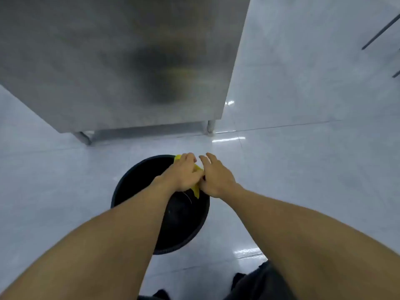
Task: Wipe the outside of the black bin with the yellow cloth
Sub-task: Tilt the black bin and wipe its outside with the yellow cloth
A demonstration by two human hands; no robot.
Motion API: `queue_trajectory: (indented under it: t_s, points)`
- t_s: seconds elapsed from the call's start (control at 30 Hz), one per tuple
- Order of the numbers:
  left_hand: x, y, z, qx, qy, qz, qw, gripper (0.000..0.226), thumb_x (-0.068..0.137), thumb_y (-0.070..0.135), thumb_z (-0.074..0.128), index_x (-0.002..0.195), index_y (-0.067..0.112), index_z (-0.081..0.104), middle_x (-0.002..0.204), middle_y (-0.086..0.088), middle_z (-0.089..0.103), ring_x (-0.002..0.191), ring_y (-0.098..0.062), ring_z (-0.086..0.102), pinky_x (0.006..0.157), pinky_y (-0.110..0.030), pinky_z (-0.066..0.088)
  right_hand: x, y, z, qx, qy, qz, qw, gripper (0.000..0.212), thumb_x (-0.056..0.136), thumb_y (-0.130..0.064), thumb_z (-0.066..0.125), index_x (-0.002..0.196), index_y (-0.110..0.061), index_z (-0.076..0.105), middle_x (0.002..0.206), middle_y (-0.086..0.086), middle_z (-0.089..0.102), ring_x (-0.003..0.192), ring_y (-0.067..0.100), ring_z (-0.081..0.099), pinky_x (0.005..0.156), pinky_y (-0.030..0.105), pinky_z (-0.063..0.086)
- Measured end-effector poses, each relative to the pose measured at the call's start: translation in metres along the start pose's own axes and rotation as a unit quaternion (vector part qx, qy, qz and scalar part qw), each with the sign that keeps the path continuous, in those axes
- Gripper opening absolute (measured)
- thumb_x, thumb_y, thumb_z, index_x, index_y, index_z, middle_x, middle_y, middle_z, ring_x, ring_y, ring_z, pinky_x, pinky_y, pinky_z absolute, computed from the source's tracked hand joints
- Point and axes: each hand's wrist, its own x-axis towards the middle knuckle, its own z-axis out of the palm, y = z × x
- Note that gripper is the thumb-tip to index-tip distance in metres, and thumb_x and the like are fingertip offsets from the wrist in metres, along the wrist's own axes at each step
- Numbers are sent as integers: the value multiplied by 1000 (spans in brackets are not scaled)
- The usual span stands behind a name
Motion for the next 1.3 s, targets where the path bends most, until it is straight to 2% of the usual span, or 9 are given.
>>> queue_trajectory:
  t_s: [0.07,0.2,0.37,0.57,0.7,0.77,0.93,1.1,1.3]
  points:
    - [9,-12,24,15,-13,-15,1000,44,96,30,45,133,8,40,134,-10,44,108,-24,47,87,-34,39,5,10,24,-10,0,-20,1000,64,88,-30,55,146,-21,31,151,7,35,126,33,48,92,46,49]
    - [25,-35,56,-19,-10,-30,999,38,96,30,47,127,15,32,131,-7,41,102,-27,49,83,-38,41,19,30,60,-12,37,-36,999,52,84,-16,52,134,-17,41,100,12,64,88,36,61,65,38,47]
    - [31,-38,63,-85,9,-23,996,43,92,28,54,127,19,31,126,-3,44,103,-23,52,86,-36,47,24,40,72,-6,92,-14,996,58,84,-11,51,141,-16,40,87,14,67,79,37,59,61,33,38]
    - [12,-19,64,-159,-86,-135,974,82,67,32,64,135,41,18,96,-5,59,86,-22,59,69,-37,56,22,36,65,-1,107,-10,994,21,98,-28,46,104,-9,54,83,16,66,79,38,58,61,35,34]
    - [-14,-10,73,-104,-172,-170,965,127,61,39,82,148,49,-9,132,-6,50,107,-32,63,72,-41,63,12,30,60,60,120,-4,991,38,103,-34,39,91,-7,62,77,14,64,74,34,52,64,38,40]
    - [-25,-13,84,-30,-205,-182,961,137,66,43,83,151,39,-25,147,-9,41,103,-33,66,79,-43,62,8,29,56,99,128,7,987,40,103,-32,42,76,-7,60,66,9,59,71,32,53,66,39,45]
    - [-47,-17,99,72,-155,-141,975,75,86,37,61,149,18,23,139,-13,48,119,-37,53,98,-50,50,-3,25,38,170,154,48,972,37,101,-28,46,81,-5,67,74,13,66,75,33,57,65,38,45]
    - [-70,-12,88,86,28,-101,991,17,94,26,46,103,11,50,114,-16,58,101,-38,57,85,-48,50,-15,15,11,282,221,99,928,34,100,-25,42,81,-4,60,81,12,61,79,30,56,67,37,45]
    - [-103,-20,77,78,230,-70,968,19,103,19,40,118,11,49,111,-19,61,103,-45,58,75,-47,44,-34,-22,-10,467,325,157,807,28,102,-29,37,107,-9,57,93,3,57,86,23,55,71,31,41]
